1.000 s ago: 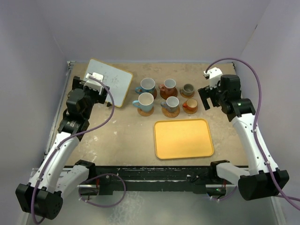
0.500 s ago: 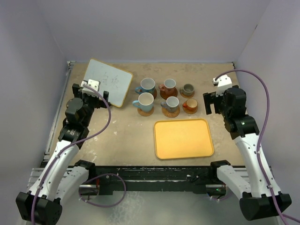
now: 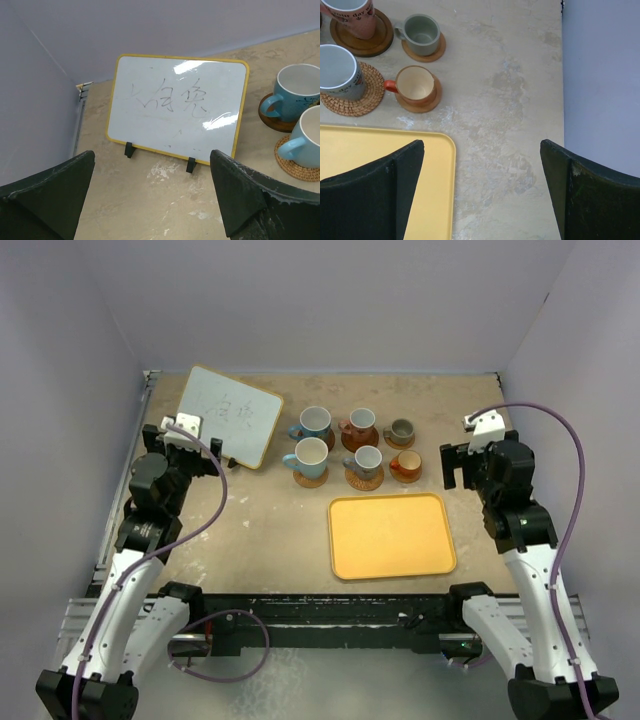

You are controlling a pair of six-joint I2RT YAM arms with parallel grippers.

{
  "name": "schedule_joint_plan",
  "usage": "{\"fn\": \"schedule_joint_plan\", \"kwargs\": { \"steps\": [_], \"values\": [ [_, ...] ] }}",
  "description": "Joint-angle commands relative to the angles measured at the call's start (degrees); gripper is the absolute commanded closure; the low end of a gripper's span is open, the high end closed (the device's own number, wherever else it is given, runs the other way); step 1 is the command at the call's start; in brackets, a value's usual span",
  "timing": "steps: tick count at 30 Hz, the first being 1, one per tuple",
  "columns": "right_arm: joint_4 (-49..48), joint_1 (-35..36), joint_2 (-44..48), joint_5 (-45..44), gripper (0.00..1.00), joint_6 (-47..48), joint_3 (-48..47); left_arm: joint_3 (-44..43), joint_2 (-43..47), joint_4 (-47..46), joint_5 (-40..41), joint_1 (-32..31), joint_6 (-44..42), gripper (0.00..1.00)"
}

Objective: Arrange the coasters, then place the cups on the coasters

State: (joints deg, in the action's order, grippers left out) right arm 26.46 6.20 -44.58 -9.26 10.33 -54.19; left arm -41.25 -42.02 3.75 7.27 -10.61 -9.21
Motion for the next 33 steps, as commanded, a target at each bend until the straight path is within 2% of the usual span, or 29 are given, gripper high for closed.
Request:
{"fn": "schedule_joint_plan", "kwargs": {
  "steps": [1,25,33],
  "values": [
    [-2.77,-0.22,1.01,0.42,0.0,0.98,0.21,-3.58,1.12,-0.18,-0.09,1.05,-0.01,0.07],
    [-3.71,-0.57,2.61,-1.9,0.0,2.49,1.53,-4.44,1.27,1.95,-1.14,1.21,-1.12,0.0],
    [-3.87,-0.66,2.34,-2.0,0.0,2.84,1.66,-4.07,1.1,1.75,-1.12,1.21,-1.56,0.03]
  ]
}}
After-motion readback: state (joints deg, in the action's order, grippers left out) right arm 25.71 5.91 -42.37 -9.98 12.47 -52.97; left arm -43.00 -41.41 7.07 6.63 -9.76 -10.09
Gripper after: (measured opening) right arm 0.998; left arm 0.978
